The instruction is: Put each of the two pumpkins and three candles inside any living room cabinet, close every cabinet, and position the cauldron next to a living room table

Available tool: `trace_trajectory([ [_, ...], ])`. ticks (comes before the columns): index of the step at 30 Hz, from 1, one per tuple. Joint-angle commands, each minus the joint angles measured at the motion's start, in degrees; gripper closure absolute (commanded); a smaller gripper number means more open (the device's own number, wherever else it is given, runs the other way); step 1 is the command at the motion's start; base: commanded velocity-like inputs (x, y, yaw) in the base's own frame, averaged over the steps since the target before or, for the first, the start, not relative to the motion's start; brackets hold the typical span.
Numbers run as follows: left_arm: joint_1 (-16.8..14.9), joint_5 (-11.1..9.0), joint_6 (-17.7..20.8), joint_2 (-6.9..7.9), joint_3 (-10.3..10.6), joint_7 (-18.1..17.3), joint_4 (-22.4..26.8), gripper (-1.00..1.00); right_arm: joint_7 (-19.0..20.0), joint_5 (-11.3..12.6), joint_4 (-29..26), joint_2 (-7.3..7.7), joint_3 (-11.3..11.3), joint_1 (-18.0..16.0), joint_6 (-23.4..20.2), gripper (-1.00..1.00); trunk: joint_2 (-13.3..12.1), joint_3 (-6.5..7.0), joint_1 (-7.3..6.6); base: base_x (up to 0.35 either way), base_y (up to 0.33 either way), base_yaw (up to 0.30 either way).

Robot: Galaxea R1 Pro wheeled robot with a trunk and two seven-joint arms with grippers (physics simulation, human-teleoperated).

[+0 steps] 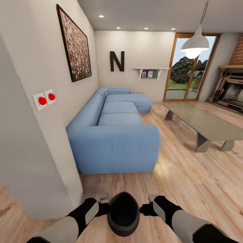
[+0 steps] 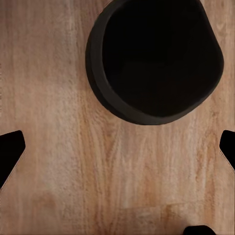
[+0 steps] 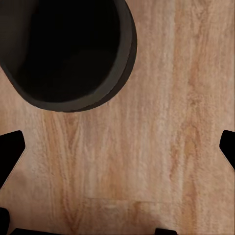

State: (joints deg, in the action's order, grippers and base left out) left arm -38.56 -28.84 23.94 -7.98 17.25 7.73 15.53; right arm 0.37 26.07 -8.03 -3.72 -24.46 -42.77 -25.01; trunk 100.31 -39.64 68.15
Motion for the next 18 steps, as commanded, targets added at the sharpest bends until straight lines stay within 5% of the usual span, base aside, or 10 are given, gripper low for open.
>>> trace_trajectory([
  [1,-0.02,-0.61,0.21,0.02,0.41,0.45,0.11,-1.00,0.05,0.29,-0.06,0.03,-0.41,-0.02,-0.23,-1.00,0.02,-0.07,0.03,0.337,0.016,0.131],
  [12,-0.02,-0.61,0.17,-0.57,0.41,0.43,0.19,-1.00,0.06,0.29,0.03,0.03,-0.41,0.05,-0.22,-1.00,0.02,-0.25,0.03,0.315,0.072,0.145],
  [18,-0.02,0.45,0.14,-1.57,0.41,-0.94,0.20,-1.00,0.07,0.23,0.09,-0.17,-0.41,0.18,1.76,-1.00,0.02,-0.25,0.03,0.063,0.009,0.010],
])
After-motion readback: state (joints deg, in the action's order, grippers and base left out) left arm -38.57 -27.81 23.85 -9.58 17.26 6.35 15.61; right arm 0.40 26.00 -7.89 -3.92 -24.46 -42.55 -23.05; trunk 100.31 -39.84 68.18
